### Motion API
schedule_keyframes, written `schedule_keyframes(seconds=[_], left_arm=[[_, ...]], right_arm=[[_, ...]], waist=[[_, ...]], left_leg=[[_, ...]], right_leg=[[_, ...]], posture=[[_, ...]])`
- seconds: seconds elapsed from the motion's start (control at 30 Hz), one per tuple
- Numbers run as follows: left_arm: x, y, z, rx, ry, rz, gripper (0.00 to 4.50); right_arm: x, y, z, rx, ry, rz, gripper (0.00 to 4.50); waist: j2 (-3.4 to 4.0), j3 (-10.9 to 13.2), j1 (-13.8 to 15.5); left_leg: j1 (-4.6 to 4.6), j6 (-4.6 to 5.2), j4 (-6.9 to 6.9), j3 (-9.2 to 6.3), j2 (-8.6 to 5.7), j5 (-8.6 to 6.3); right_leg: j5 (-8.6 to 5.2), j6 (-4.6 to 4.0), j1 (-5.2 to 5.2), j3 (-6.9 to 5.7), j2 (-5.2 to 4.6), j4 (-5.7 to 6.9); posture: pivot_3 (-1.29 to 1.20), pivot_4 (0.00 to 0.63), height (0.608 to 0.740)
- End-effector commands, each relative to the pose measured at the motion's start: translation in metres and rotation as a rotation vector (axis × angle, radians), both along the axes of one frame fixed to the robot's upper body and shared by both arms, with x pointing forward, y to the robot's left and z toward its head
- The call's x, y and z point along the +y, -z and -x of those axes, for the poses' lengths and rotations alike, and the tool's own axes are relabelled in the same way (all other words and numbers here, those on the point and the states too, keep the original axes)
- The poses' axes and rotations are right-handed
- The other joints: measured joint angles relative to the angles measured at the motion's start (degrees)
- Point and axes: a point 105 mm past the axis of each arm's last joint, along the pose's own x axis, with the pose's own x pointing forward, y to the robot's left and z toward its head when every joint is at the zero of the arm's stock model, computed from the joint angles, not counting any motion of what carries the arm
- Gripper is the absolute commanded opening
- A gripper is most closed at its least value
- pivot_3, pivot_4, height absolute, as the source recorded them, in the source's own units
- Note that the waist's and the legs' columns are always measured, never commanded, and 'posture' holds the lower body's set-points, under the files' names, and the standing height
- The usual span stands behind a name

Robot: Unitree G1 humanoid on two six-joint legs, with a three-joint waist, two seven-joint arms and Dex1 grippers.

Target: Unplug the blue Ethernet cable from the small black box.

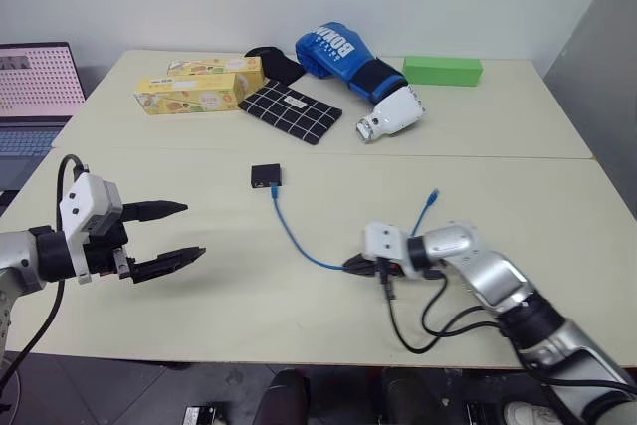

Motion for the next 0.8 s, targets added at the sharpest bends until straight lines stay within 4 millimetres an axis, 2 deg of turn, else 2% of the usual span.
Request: schedule_keyframes(seconds=[0.03,0.2,0.33,0.67,0.8], left_arm=[[-0.021,-0.007,0.008,-0.001,0.096,0.036,4.5],[-0.032,0.0,0.007,0.017,0.13,0.029,4.5],[-0.033,0.004,0.005,0.027,0.135,0.014,4.5],[-0.027,0.007,0.004,0.033,0.102,0.002,4.5],[-0.019,0.011,0.004,0.038,0.053,0.006,4.5]], right_arm=[[-0.05,0.0,0.003,0.017,0.057,0.109,0.01],[-0.084,-0.005,0.008,0.006,0.061,0.188,0.01],[-0.09,-0.012,0.01,-0.017,0.046,0.202,0.01],[-0.059,-0.049,0.012,-0.032,0.056,0.006,2.28],[-0.015,-0.069,0.0,-0.047,0.156,-0.248,3.14]], waist=[[-0.05,0.0,0.2],[-0.04,0.0,-0.1],[-0.04,0.0,-0.1],[0.0,0.0,-0.8],[-0.01,0.0,-1.0]], left_leg=[[0.02,0.0,-0.01,-0.02,0.01,0.0],[0.13,0.0,-0.05,0.01,0.11,0.0],[0.18,0.0,-0.08,0.01,0.12,0.0],[0.17,0.0,-0.1,0.06,0.18,0.0],[0.21,0.0,-0.09,0.09,0.19,0.0]], right_leg=[[0.01,0.02,0.08,-0.02,0.0,-0.09],[0.02,0.03,0.11,0.01,0.1,-0.08],[0.02,0.02,0.13,0.01,0.13,-0.07],[0.01,0.01,0.08,0.07,0.15,-0.05],[0.02,0.01,0.08,0.13,0.14,-0.04]], posture=[[0.0,0.15,0.74],[0.0,0.15,0.74],[0.0,0.15,0.74],[0.0,0.15,0.74],[0.0,0.15,0.74]])
